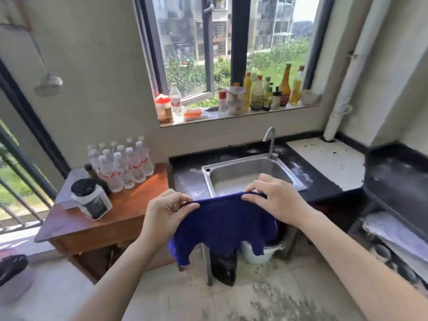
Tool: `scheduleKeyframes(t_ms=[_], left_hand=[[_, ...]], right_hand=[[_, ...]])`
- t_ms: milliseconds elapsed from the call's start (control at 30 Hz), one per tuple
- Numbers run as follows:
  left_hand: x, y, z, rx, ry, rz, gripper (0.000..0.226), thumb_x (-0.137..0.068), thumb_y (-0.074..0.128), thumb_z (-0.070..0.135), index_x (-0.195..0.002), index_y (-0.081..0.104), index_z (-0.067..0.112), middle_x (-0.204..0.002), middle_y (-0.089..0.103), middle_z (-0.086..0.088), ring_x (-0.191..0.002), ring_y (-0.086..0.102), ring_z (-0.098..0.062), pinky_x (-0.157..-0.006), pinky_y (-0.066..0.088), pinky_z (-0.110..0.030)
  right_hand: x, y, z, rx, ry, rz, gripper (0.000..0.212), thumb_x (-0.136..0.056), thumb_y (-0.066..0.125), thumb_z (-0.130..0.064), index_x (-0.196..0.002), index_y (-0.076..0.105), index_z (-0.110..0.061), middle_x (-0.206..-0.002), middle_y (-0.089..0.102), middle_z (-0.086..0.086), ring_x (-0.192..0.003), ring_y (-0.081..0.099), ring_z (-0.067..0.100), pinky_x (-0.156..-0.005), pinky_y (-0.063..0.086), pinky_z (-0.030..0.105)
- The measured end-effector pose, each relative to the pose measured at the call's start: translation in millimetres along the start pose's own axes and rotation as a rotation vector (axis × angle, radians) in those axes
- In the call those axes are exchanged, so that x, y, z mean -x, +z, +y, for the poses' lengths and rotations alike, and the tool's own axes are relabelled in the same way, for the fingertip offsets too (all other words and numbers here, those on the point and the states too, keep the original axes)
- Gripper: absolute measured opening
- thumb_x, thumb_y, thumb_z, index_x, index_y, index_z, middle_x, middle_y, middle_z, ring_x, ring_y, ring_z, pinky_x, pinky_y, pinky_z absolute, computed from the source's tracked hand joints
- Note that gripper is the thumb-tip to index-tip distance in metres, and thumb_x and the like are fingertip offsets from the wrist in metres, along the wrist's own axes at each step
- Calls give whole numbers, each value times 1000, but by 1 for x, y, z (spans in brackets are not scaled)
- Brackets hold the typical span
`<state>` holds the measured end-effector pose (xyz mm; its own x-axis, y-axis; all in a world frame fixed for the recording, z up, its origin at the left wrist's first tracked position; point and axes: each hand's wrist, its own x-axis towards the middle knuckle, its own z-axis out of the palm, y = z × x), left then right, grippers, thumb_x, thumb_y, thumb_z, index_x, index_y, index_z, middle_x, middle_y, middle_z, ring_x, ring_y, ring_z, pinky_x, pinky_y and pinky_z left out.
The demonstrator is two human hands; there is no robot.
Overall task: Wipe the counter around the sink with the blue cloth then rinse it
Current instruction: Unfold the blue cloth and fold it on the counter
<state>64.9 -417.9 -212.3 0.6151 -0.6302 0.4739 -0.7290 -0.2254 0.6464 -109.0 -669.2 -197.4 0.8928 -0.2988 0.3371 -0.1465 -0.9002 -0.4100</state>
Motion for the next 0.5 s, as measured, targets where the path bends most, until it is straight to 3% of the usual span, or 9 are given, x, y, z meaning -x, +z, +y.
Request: scheduleKeyframes(t_ms=[167,300,367,433,500], left_hand=[[-55,120,71,47,85,-95,11,-75,86,24,-80,77,28,-68,60,16,-68,58,-11,-65,42,-13],[-92,223,133,76,142,-159,10,-76,86,17,-79,78,23,-65,58,11,-68,56,-8,-64,39,-10],[-105,275,161,104,171,-217,9,-76,86,18,-79,79,23,-66,57,11,-68,56,-10,-64,42,-15],[-114,323,185,119,204,-298,9,-76,87,24,-80,78,25,-72,58,17,-67,55,-10,-64,43,-20],[-120,367,208,121,281,-388,10,-76,87,28,-81,78,27,-79,58,20,-64,54,-2,-61,39,-14]], right_hand=[[55,-71,107,61,153,86,27,-91,62,-54,-101,72,-31,-87,54,-18,-77,53,0,-74,48,25],[102,-122,204,56,309,119,38,-86,52,-70,-95,69,-37,-83,56,-16,-76,56,3,-70,47,24],[129,-144,250,76,396,158,43,-84,51,-75,-91,68,-36,-81,58,-14,-77,56,4,-69,46,25],[158,-165,286,80,487,173,37,-84,58,-71,-89,68,-36,-78,56,-13,-77,55,2,-68,44,25],[189,-182,315,77,572,166,29,-85,61,-66,-90,68,-38,-79,56,-12,-77,54,3,-68,40,26]])
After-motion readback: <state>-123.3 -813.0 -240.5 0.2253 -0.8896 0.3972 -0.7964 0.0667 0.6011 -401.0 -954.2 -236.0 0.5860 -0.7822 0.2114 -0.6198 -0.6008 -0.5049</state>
